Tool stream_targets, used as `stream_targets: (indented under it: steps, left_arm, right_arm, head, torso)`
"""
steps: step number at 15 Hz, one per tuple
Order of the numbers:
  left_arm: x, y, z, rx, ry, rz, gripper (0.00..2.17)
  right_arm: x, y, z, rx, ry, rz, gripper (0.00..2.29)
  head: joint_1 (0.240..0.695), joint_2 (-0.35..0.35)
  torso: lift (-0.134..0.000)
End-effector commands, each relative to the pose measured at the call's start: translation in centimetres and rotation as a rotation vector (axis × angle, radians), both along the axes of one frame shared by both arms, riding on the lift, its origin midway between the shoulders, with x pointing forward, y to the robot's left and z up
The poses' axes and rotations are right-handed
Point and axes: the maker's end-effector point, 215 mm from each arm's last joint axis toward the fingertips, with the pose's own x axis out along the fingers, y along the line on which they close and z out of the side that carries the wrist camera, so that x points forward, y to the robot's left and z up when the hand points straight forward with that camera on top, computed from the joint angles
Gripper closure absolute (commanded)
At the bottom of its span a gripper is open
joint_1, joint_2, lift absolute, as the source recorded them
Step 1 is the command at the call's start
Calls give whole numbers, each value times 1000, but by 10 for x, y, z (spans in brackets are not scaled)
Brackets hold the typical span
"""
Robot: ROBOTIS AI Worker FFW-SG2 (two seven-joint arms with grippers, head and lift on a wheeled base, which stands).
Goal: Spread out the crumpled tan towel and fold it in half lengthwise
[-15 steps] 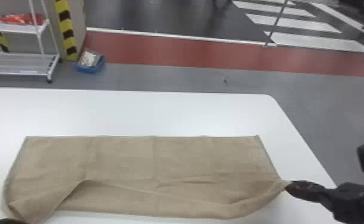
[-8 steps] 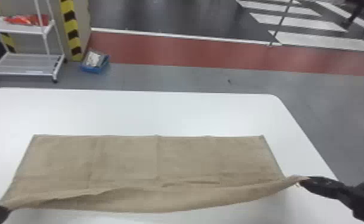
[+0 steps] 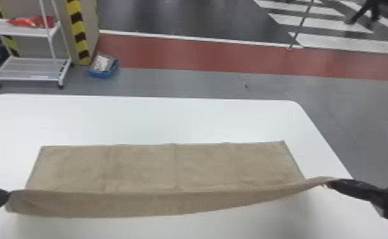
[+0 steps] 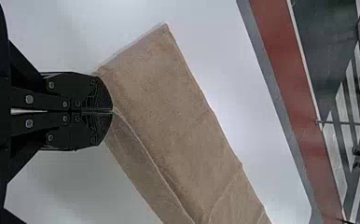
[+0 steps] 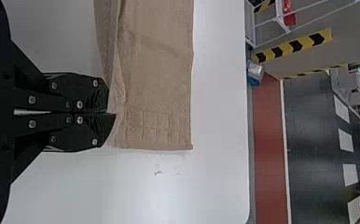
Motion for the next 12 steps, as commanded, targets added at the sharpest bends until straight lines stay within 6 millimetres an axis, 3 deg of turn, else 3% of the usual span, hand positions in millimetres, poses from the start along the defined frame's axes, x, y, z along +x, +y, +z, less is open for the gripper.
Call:
stream_targets:
  steps: [1,7,12]
  left_arm:
    - [13,-8,-4,-5,11,-2,1504]
    - [47,-28,-10,-13,35,-1,1504]
    - [71,-49,-17,-24,51,-3,1504]
  right_arm:
    - [9,0,-6,23,23,-13,1997]
    - [34,-1,1,59,71,-64,1997]
    - [48,-18,7,13,106,-109,2000]
  head:
    - [695,-201]
    - [695,-213]
    - [695,-237]
  torso:
    - [-124]
    - [-124]
    - [-124]
